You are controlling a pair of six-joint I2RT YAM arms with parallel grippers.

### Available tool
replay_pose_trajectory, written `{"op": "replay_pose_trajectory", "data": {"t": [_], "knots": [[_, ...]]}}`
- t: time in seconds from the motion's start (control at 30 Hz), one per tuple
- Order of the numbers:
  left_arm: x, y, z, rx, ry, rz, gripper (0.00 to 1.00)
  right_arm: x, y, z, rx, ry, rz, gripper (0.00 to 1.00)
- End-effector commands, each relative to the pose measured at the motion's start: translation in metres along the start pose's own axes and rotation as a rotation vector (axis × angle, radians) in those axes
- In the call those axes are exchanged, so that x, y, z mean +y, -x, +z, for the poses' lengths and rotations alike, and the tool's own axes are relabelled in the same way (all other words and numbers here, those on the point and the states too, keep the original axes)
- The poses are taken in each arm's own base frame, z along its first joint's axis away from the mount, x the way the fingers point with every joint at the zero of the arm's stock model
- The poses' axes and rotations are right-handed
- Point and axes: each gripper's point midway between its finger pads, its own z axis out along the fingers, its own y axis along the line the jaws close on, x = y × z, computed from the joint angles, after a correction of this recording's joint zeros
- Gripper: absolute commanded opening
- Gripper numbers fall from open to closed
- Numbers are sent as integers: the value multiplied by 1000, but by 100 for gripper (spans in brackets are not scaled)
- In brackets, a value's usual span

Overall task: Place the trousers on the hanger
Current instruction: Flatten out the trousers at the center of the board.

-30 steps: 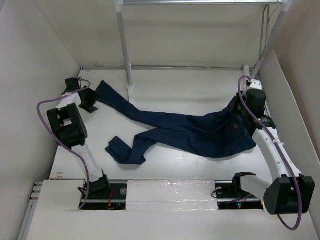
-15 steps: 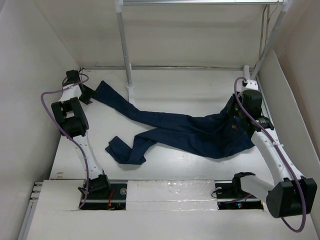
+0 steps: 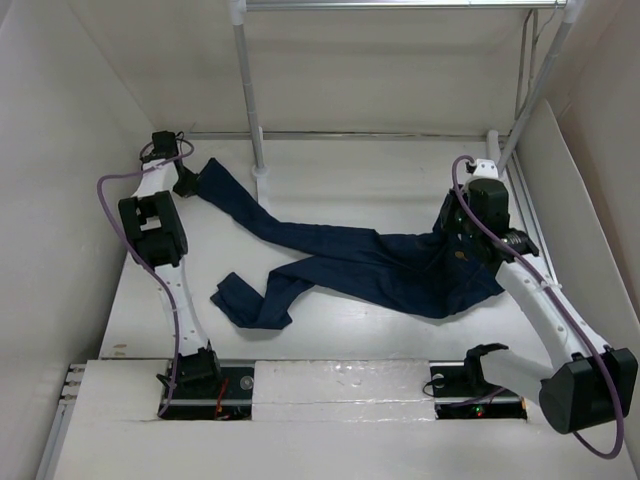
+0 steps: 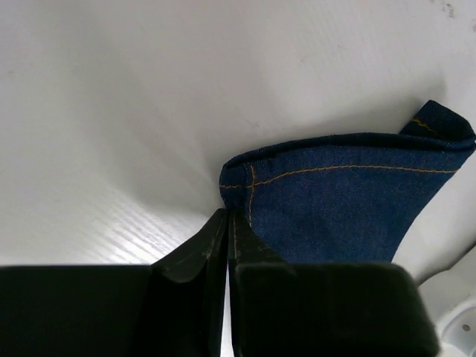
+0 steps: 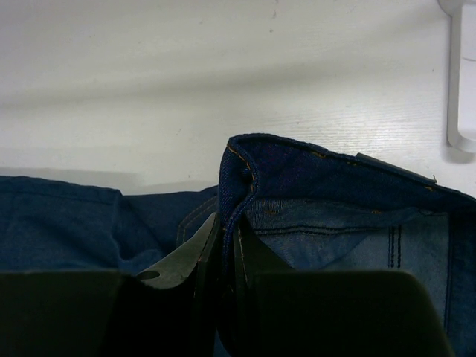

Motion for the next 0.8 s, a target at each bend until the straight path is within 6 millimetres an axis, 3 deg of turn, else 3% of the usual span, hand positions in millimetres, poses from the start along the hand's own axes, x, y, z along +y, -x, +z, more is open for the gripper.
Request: {"op": "replay_pose_trajectory", "data": {"t": [0.0,0.03,0.07,0.13,0.17,0.2,0.23,0.27,0.33,0.37,0.43,0.47,0.53,0.57,0.63,0.73,0.77], "knots": [[6,18,-33,-51,32,27,0,10,26,-13,-65,18,5,0],[10,25,-43,-67,29,34,0,7,25,-16,-61,5,1,0],[14,37,-71,-105,10,21,0,5,28,-22,-73,-1,3,0],[21,48,-101,-159,-12,14,0,1,30,-31,-84,-16,-3,0],[28,53,-137,-210,-28,5,0,0,36,-40,-113,-15,-2,0],[34,57,-154,-252,-14,1,0,-1,37,-45,-122,-16,-9,0],[39,54,-172,-269,-14,-5,0,-2,36,-50,-118,-17,-13,0],[43,52,-207,-313,-42,-26,0,-2,37,-55,-125,-9,-13,0],[47,44,-237,-332,-71,-40,0,1,38,-67,-133,15,-19,0],[50,40,-263,-357,-100,-53,0,0,42,-73,-143,14,-22,0],[62,35,-285,-369,-66,-56,0,-1,42,-86,-140,-18,-39,0],[63,41,-310,-414,-75,-59,0,1,54,-97,-169,-21,-42,0],[80,46,-334,-459,5,-36,0,-6,63,-115,-187,-72,-78,0],[78,57,-358,-512,-5,-29,0,-8,71,-123,-205,-90,-89,0],[88,61,-370,-536,52,2,0,-15,91,-136,-254,-134,-104,0],[94,53,-337,-499,80,35,0,-17,93,-123,-270,-156,-115,0],[102,41,-308,-439,123,52,0,-18,87,-111,-248,-165,-119,0]]}}
